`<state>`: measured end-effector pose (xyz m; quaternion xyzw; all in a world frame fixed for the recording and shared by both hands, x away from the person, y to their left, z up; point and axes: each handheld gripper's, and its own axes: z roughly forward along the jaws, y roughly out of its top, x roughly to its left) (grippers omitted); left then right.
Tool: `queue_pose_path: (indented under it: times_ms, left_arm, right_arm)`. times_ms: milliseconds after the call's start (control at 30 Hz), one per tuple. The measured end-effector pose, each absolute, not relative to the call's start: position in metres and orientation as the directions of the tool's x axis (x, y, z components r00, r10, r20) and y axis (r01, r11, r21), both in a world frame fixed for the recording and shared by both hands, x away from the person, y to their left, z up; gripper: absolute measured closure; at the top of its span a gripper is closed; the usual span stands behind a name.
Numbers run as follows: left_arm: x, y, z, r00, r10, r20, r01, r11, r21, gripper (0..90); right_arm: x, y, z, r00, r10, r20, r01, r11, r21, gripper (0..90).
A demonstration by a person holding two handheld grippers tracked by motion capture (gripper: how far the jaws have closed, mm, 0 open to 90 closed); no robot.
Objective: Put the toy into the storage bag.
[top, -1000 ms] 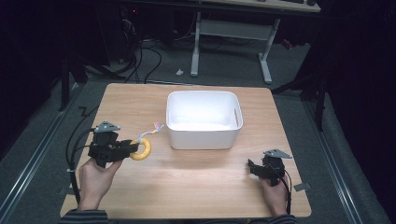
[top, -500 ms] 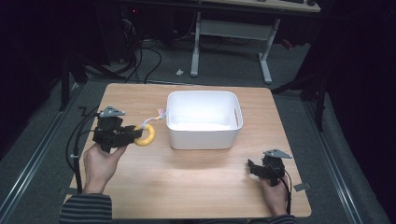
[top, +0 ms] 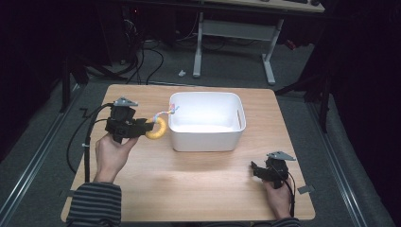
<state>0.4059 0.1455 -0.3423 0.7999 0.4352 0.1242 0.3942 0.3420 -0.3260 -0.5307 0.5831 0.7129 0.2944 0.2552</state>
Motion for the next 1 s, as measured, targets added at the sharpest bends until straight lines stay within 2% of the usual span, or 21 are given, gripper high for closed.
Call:
queue_pose_path:
  times_ms: [633,1000]
  left_arm:
    - [0.433,0.111,-0.334,0.632,0.763,-0.138,0.583,-0.35,0.733,66.2]
    - [0.445,0.104,-0.336,0.642,0.751,-0.156,0.584,-0.347,0.733,66.2]
  right_arm:
    - [0.342,-0.326,-0.531,-0.194,0.981,-0.02,0.68,0.15,0.718,24.0]
    - [0.342,-0.326,-0.531,-0.195,0.981,-0.02,0.679,0.15,0.719,24.0]
